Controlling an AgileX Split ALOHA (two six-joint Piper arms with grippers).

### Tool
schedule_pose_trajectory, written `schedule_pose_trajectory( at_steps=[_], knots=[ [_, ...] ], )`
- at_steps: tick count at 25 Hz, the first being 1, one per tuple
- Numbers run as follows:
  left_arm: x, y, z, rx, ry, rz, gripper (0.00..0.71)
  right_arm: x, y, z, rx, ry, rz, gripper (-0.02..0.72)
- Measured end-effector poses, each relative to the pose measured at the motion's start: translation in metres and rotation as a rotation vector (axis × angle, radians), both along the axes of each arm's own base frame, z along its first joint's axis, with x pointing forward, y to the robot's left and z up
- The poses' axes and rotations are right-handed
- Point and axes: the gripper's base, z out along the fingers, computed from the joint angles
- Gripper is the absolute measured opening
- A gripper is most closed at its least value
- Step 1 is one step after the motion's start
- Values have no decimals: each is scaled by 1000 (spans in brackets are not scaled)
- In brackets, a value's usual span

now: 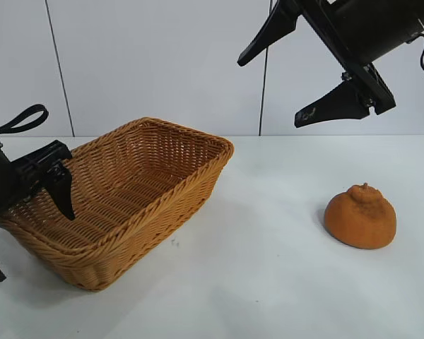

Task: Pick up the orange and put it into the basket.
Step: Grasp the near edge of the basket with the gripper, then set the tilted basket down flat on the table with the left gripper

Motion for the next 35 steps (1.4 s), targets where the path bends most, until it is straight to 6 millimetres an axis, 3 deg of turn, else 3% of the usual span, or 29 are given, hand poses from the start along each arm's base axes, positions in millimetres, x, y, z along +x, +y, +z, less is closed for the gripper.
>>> schedule_pose_trajectory(
  at_steps=[3, 11, 15, 22, 27, 35],
  knots=[
    [0, 0, -3, 5, 9, -3, 601, 0, 0, 0, 0, 0, 0, 652],
    [-3, 0, -4, 8, 38, -8, 228, 0, 0, 0, 0, 0, 0, 652],
    [-4, 0, -4, -1, 60, 12, 99, 0, 0, 0, 0, 0, 0, 652],
    [0, -2, 4, 3, 90, -28, 85, 0, 0, 0, -1, 0, 0, 652],
    [23, -7, 30, 3, 43, -105, 85, 0, 0, 0, -2, 0, 1, 652],
    [57, 20, 68, 3, -41, -129, 85, 0, 0, 0, -3, -1, 1, 652]
  ],
)
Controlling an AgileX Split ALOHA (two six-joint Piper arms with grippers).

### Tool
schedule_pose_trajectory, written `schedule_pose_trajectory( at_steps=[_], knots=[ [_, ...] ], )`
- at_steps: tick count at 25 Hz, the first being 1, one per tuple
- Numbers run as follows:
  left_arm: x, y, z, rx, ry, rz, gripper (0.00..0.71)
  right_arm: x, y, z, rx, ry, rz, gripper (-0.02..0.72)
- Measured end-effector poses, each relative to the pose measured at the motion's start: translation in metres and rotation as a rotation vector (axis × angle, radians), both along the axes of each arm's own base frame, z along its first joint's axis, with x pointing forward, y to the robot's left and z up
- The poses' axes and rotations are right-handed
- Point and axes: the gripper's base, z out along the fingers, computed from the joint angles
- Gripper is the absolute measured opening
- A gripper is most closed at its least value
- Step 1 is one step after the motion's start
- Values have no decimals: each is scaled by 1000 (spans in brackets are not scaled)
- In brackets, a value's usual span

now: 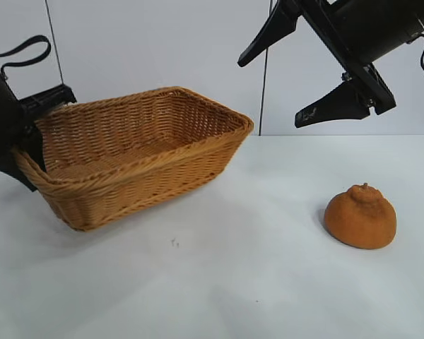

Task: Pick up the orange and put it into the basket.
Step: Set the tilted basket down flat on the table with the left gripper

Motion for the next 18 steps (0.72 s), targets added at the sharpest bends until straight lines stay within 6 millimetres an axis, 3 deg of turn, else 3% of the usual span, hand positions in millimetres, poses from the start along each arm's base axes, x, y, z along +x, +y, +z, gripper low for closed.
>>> schedule_pose_trajectory(
  at_steps=[6, 13, 18],
  knots=[
    [6, 5, 9, 4, -23, -90, 85, 0, 0, 0, 0, 0, 0, 652],
    [20, -6, -11, -43, 58, -260, 85, 0, 0, 0, 0, 0, 0, 652],
    [39, -14, -10, -65, 36, -416, 85, 0, 0, 0, 0, 0, 0, 652]
  ],
)
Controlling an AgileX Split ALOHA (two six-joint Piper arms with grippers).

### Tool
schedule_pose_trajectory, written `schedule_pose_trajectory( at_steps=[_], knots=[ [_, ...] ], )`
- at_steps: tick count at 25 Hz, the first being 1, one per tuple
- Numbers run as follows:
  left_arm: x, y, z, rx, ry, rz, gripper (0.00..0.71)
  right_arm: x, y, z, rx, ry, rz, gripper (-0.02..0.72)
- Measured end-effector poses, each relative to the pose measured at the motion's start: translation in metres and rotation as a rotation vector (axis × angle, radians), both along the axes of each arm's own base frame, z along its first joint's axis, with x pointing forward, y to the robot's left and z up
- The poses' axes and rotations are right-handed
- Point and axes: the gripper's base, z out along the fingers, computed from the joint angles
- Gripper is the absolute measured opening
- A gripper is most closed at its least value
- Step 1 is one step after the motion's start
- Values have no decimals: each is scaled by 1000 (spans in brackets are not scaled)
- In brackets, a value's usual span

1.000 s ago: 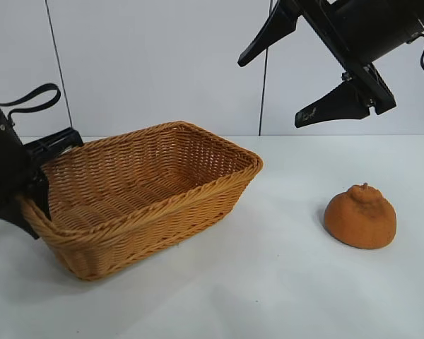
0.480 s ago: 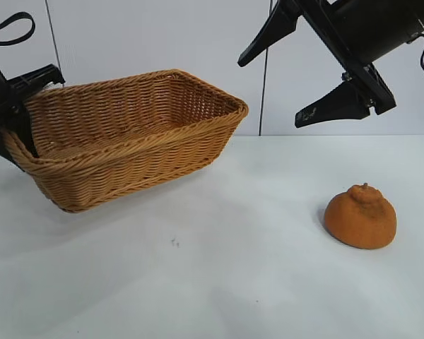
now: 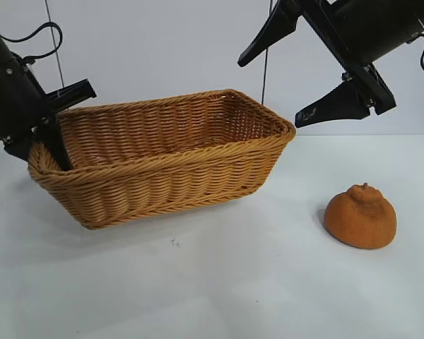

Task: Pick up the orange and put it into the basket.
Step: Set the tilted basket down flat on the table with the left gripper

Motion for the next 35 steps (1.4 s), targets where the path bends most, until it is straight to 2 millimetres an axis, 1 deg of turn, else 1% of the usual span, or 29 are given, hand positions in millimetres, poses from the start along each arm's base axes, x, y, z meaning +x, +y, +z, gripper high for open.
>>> schedule_pose_trajectory(
  at_steps=[2, 3, 6, 7, 11, 15, 22, 24, 26, 31, 33, 35],
  knots=[
    [5, -2, 1, 2, -4, -61, 85, 0, 0, 0, 0, 0, 0, 652],
    [5, -2, 1, 2, -4, -61, 85, 0, 0, 0, 0, 0, 0, 652],
    [10, -3, 0, 17, -11, -149, 85, 0, 0, 0, 0, 0, 0, 652],
    [9, -7, -1, 41, -15, -201, 85, 0, 0, 0, 0, 0, 0, 652],
    [5, -19, -2, 88, -24, -285, 85, 0, 0, 0, 0, 0, 0, 652],
    [2, -27, -2, 95, -27, -311, 85, 0, 0, 0, 0, 0, 0, 652],
    [5, -28, -3, 100, -46, -287, 85, 0, 0, 0, 0, 0, 0, 652],
    [6, -28, -7, 99, -38, -276, 85, 0, 0, 0, 0, 1, 1, 652],
    [7, -28, -17, 100, -12, -272, 85, 0, 0, 0, 0, 0, 0, 652],
    [9, -29, -52, 99, 65, -267, 85, 0, 0, 0, 0, 0, 0, 652],
    [9, -30, -59, 87, 83, -258, 85, 0, 0, 0, 0, 0, 0, 652],
    [9, -31, -61, 83, 89, -256, 85, 0, 0, 0, 0, 0, 0, 652]
  ],
)
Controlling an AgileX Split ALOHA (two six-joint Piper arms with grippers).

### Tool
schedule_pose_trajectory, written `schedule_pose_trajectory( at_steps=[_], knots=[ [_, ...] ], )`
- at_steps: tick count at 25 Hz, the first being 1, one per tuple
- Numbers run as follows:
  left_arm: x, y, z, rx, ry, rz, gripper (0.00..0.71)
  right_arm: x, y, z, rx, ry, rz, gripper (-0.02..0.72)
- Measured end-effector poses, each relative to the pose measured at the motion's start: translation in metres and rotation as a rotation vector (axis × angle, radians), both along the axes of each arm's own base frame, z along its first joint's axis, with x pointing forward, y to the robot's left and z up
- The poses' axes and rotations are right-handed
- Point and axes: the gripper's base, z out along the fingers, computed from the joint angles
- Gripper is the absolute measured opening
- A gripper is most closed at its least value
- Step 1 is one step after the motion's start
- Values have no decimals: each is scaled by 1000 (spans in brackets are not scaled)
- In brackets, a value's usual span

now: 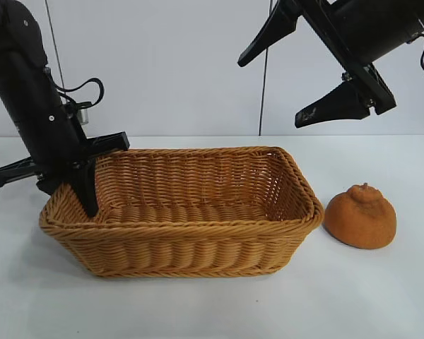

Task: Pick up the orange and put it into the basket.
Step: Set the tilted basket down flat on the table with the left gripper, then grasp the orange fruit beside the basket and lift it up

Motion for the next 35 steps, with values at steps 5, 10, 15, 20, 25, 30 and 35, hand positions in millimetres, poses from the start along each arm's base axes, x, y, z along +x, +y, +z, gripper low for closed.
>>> schedule_pose_trajectory(
  at_steps=[5, 10, 15, 20, 25, 30, 35],
  knots=[
    [0, -1, 0, -6, 4, 7, 316, 0, 0, 0, 0, 0, 0, 652],
    [-3, -1, 0, -8, 32, -4, 619, 0, 0, 0, 0, 0, 0, 652],
    [-4, 0, 16, -14, 7, -11, 658, 0, 0, 0, 0, 0, 0, 652],
    [-12, 9, 73, 46, -147, -70, 665, 0, 0, 0, 0, 0, 0, 652],
    [-17, 38, 104, 201, -225, -100, 665, 0, 0, 0, 0, 0, 0, 652],
    [-18, 82, 109, 311, -178, -55, 665, 0, 0, 0, 0, 0, 0, 652],
    [-22, 106, 109, 340, -118, -21, 665, 0, 0, 0, 0, 0, 0, 652]
  ],
)
